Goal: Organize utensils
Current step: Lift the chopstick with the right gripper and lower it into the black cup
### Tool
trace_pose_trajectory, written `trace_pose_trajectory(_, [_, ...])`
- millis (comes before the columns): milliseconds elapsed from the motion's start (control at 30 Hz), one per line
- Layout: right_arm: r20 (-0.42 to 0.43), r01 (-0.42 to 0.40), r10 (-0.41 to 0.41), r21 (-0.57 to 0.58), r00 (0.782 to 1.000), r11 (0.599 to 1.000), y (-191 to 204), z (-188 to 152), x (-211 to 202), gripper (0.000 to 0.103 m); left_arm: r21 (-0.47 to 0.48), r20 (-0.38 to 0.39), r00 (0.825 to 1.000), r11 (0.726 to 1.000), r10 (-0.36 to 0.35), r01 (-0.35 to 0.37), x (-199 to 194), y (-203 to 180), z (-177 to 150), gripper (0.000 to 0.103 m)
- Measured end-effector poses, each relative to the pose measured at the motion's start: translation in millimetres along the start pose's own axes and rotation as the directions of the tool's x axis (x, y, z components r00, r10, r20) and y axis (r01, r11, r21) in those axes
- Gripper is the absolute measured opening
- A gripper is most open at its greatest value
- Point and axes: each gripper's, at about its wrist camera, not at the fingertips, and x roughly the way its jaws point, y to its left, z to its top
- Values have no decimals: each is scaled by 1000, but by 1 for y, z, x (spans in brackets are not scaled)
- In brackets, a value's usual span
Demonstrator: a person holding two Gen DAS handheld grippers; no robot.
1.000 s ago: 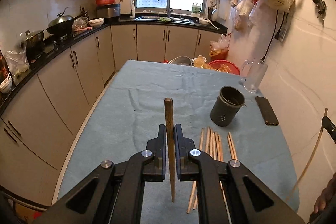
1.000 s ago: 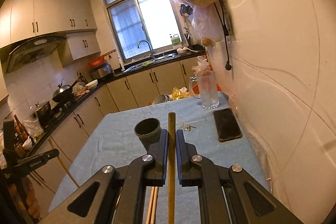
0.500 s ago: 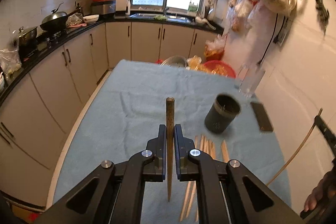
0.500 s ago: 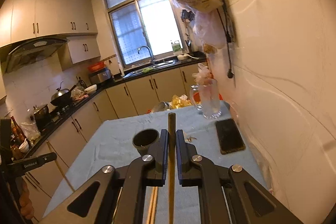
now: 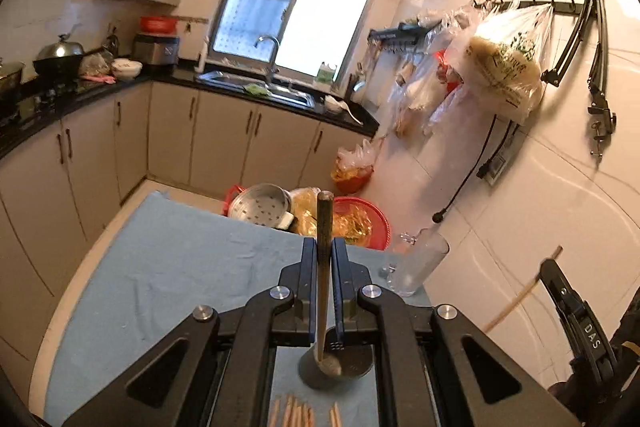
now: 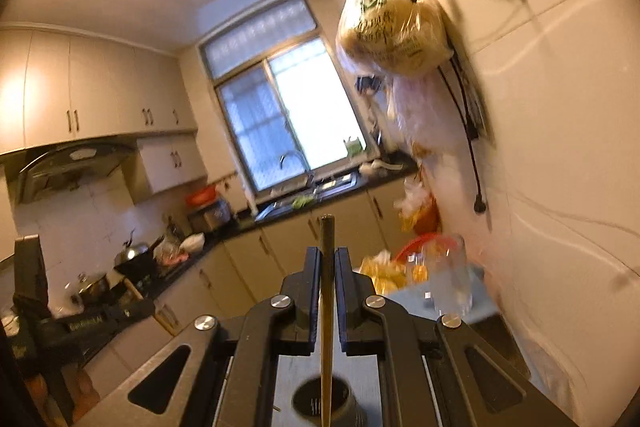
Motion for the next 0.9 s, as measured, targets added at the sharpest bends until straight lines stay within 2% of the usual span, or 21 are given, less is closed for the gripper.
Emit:
trace_pose_trajectory(233, [18,22,-22,-3,1000,1000,9,-11,39,8,24,-62,998,1000,-11,12,36,-14,-1,7])
trace_pose_trajectory(433, [-65,41,-41,-9,997,999,-6,-42,73,8,60,-163,987,998,3,7,56,-20,-24,7])
trace_pose_trajectory(600, [-132,34,-34,0,991,999,-20,-64,96,8,69,-217,976,998,13,2,62,-19,-42,7])
trace_pose_trajectory(900, [-219,14,-13,3,976,1000,-28,-78,114,11,85,-274,961,996,26,-2,68,-20,-60,7])
